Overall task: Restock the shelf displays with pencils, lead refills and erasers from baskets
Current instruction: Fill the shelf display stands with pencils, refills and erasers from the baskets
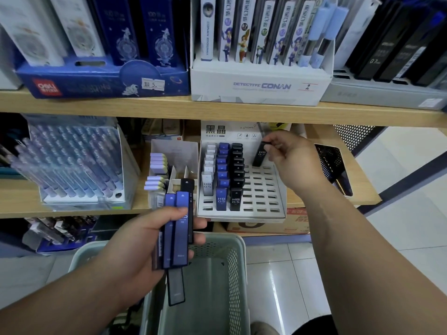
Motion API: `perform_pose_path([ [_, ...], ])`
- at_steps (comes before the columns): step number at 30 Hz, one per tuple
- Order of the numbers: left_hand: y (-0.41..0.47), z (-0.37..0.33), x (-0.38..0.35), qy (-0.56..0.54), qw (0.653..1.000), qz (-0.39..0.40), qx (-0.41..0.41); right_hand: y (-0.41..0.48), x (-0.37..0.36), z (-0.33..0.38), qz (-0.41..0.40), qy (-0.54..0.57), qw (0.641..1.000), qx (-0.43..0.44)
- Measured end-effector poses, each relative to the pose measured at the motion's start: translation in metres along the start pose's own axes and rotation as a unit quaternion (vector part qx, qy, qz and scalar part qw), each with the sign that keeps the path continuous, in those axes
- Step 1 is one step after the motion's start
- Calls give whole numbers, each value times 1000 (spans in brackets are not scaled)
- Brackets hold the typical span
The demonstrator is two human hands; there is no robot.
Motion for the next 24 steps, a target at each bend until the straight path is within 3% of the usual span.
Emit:
perform_pose_path([
  [6, -1, 0, -2, -9, 1000, -1, 0, -2, 0, -3, 2, -30, 999, -12],
  [10, -2, 0, -4, -2, 1000, -2, -5, -3, 5, 3, -35, -100, 994, 10],
  [18, -2, 1, -4, -10, 1000, 0, -19, -7, 3, 16, -17, -203, 979, 9],
  [24, -4, 0, -4, -8, 1000, 4, -17, -11, -2, 15, 76, -318, 945, -7],
])
Point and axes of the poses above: each hand's wrist, its own y-axis towards the middle knuckle, its own x-axis out of the back of the hand, z = x × y, the point moved 6 cm from there along y, towards the middle knuckle, and after that the axes turned 9 degrees about -y, right-handed, at the moved point
